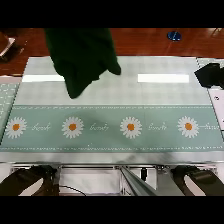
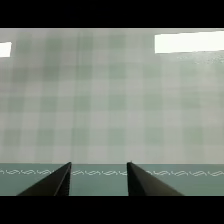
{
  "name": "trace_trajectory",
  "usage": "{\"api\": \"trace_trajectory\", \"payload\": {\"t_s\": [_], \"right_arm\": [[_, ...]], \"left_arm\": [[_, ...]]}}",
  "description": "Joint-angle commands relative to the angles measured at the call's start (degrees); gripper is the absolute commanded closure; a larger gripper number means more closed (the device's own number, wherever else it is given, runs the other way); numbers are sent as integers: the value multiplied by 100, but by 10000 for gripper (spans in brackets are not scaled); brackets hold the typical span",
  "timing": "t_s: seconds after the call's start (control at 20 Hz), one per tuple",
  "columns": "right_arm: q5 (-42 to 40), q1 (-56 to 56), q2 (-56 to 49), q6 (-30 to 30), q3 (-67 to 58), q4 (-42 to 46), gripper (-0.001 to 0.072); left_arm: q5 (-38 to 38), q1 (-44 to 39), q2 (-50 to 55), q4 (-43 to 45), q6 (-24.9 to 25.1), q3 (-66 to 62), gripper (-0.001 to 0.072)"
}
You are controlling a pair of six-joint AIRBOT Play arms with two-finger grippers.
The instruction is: Fold the shirts.
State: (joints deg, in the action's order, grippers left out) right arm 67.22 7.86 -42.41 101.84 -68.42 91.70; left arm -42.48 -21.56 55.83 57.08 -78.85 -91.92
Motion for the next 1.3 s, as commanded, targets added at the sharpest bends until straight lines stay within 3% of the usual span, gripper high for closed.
{"api": "trace_trajectory", "payload": {"t_s": [0.0, 0.15, 0.3, 0.4, 0.45, 0.55, 0.75, 0.8, 0.85, 0.9, 1.05, 1.25], "right_arm": [[271, 7, 140, -42, 0, -17, 306], [310, 7, 140, -66, 0, -79, 306], [269, 7, 140, -83, 0, -168, 306], [271, 7, 140, -81, 0, -170, 306], [271, 7, 140, -81, 0, -192, 306], [262, 7, 140, -83, 28, -299, 306], [-22, 7, 140, -122, 573, -855, 306], [-177, 7, 140, -122, 811, -1043, 306], [-350, 7, 140, -122, 1040, -1204, 306], [-546, 7, 136, -122, 1276, -1325, 306], [-758, 4, -7, -122, 1545, -1316, 306], [-603, -2, -22, -400, 1351, -887, 305]], "left_arm": [[24, -330, -848, 162, -85, 632, 686], [140, -507, -1659, 153, -531, 1980, 686], [1263, -1224, -2402, -20, -675, 3703, 686], [2098, -1735, -2752, -9, -1202, 4905, 686], [2144, -1808, -2798, -9, -1467, 5418, 686], [1635, -1808, -2691, -11, -1740, 6334, 686], [-345, -1805, -1985, -9, -1784, 6955, 684], [-540, -1816, -1764, -17, -1773, 6942, 584], [-667, -1840, -1585, -17, -1770, 6878, 320], [-743, -1845, -1425, -17, -1753, 6743, 200], [-909, -1735, -1294, 155, -1204, 5851, 200], [-1797, -890, -1329, 1655, -1309, 4026, 201]]}}
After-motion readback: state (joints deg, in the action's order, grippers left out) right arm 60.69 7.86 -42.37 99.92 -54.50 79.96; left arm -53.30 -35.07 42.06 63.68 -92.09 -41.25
